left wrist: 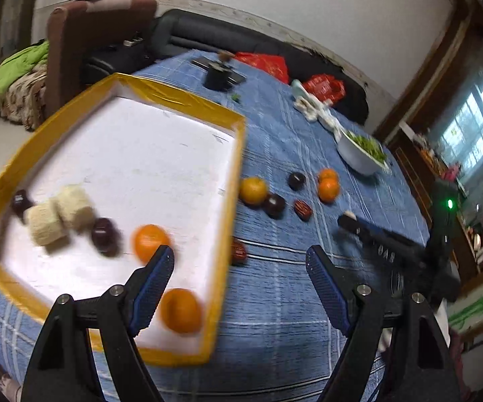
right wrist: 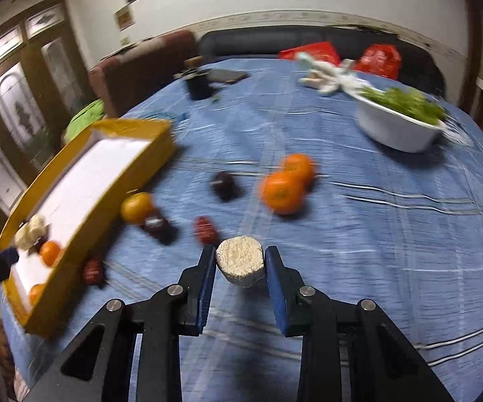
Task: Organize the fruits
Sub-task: 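Grasp a red date with the left tool while the right tool grasps a white chunk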
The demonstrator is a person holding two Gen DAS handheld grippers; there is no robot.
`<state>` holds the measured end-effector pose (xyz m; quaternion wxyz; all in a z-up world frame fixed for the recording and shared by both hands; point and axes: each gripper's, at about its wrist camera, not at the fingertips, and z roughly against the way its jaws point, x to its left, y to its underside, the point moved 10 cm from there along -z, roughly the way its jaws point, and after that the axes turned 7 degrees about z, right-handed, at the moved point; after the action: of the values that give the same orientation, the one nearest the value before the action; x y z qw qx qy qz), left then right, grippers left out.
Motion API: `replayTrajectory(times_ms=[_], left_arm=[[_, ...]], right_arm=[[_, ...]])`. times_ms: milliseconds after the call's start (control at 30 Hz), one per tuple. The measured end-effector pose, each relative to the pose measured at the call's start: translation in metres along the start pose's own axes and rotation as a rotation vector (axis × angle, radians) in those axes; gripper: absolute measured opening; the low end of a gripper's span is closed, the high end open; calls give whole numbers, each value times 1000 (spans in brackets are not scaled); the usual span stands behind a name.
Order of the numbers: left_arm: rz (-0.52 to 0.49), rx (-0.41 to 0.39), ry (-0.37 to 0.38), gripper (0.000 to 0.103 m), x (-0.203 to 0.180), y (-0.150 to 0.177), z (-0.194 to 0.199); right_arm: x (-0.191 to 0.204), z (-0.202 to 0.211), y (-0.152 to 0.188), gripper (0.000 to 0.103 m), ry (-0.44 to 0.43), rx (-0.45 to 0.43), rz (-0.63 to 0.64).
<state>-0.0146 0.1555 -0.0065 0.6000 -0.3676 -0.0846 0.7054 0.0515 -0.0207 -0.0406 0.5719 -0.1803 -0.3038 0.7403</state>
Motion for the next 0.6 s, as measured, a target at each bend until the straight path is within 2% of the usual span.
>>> replayTrajectory(times_ms=[133, 333, 467, 600], left_arm=[[-83, 32, -12, 80, -25, 4, -18], [-179, 31, -61, 79, -53, -20, -52], [-325, 37, -35, 56, -94, -17, -84], [-399, 71, -69, 54, -108, -11, -119]], right_arm=[[-36, -4, 3, 33, -24, -14, -120], [-49, -1, 3, 33, -58, -27, -166], [-58, 3, 5, 33, -70, -31, -206], [-64, 4, 5, 33, -82, -31, -238]])
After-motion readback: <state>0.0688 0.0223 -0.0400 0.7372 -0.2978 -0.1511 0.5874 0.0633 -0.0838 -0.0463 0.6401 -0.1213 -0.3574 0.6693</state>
